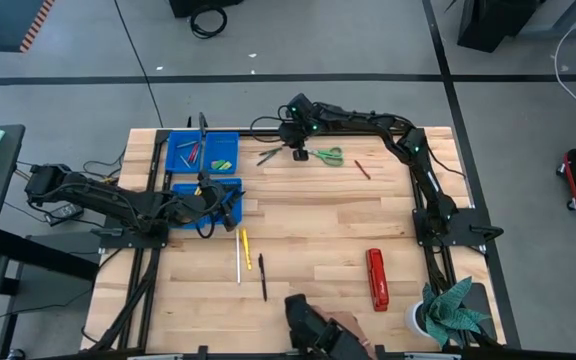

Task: Sort crayons/erasers/pens/pencils in bins
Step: Put the green crayon into the top left blue bin

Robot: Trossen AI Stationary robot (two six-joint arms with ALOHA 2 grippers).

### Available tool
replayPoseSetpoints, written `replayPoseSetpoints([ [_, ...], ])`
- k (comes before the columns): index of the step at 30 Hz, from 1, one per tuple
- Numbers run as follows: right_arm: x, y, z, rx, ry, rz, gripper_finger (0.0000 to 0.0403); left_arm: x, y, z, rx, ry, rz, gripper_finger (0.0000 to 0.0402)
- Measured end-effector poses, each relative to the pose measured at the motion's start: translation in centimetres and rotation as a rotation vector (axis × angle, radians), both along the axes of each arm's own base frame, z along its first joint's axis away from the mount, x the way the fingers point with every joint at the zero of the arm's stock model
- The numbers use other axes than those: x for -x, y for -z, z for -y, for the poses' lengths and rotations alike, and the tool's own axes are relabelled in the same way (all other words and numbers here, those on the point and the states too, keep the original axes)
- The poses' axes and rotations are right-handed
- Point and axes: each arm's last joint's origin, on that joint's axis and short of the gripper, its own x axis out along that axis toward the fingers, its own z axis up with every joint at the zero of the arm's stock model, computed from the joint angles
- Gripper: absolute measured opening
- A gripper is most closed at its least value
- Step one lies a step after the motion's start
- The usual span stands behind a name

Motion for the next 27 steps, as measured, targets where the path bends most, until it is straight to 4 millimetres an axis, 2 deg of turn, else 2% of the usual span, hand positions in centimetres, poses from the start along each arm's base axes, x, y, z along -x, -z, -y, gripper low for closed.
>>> replayPoseSetpoints([
  [19,-0.9,0.0,-0.6,-0.017,-0.004,0.069,0.0088,0.0,0.0,0.0,0.0,-0.001,0.0,0.0107],
  [27,-0.8,2.0,-1.0,0.006,-0.008,0.112,0.0088,0.0,0.0,0.0,-0.001,-0.001,0.0,0.0107],
])
